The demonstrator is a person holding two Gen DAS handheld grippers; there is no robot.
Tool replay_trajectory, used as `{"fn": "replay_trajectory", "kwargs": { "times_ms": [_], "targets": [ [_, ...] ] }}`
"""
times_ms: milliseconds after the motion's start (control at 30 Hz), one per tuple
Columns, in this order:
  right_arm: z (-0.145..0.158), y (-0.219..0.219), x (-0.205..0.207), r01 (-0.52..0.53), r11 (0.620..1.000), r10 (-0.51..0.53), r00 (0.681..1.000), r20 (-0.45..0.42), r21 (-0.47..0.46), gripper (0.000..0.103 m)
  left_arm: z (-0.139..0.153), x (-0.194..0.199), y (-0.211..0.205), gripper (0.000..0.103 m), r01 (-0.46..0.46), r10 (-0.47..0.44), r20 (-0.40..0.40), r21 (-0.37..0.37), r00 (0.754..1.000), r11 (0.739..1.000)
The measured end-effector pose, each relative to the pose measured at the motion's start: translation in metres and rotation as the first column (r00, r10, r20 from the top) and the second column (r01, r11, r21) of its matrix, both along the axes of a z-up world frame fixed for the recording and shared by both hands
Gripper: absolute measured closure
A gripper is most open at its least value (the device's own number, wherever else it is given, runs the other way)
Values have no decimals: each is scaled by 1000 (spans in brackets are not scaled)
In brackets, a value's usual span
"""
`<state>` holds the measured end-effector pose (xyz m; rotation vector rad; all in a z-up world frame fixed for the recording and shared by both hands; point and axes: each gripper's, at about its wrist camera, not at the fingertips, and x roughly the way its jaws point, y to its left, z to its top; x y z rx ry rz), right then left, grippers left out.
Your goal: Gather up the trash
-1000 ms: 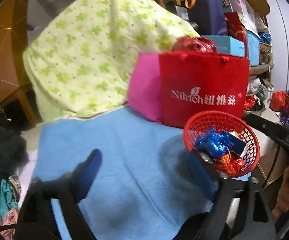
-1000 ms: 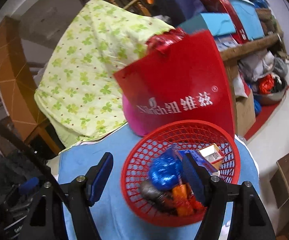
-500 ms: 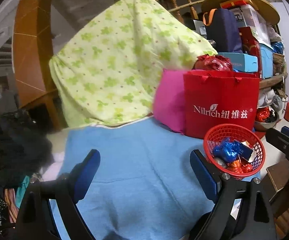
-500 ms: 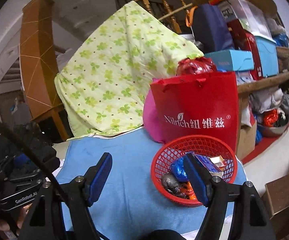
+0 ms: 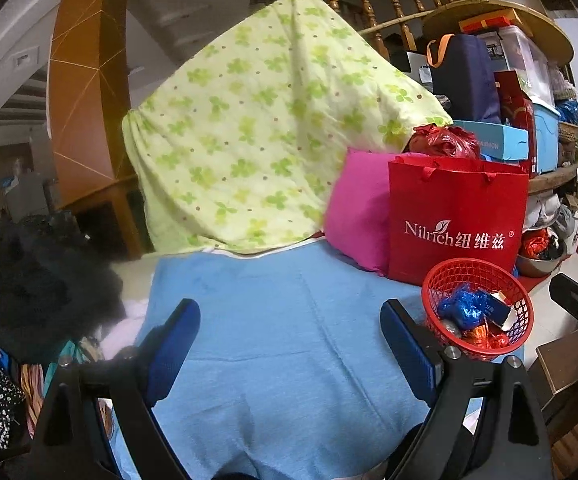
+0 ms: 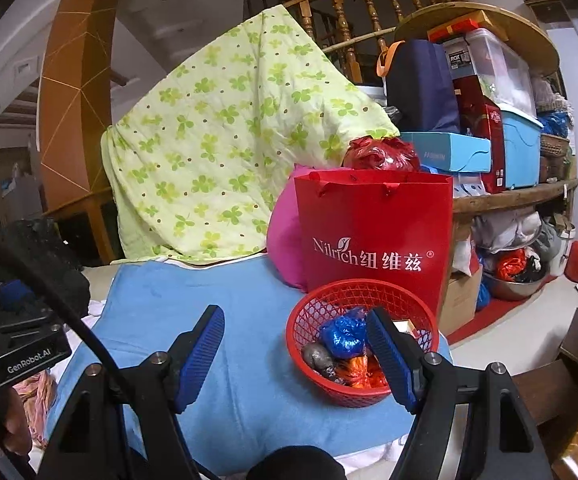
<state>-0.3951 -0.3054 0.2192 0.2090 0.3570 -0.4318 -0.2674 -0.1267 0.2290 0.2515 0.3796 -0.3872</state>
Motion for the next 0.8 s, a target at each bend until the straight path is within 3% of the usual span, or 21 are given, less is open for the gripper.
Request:
{"fn": "replay_trajectory", "kwargs": {
  "times_ms": [67,133,800],
  "targets": [
    [2,4,-1,2,1000,-2,1000,1,-2,26,2,-3,4,9,-5,5,6,-5,1000,1000],
    [4,8,-2,1,1000,-1,1000,1,-4,24,4,-6,8,1,-14,14,14,-9,1000,1000],
    [6,29,-4,-25,1000,24,1000,-12,-6,23,4,-20,28,1,-10,10,5,-20,1000,1000]
  ]
}}
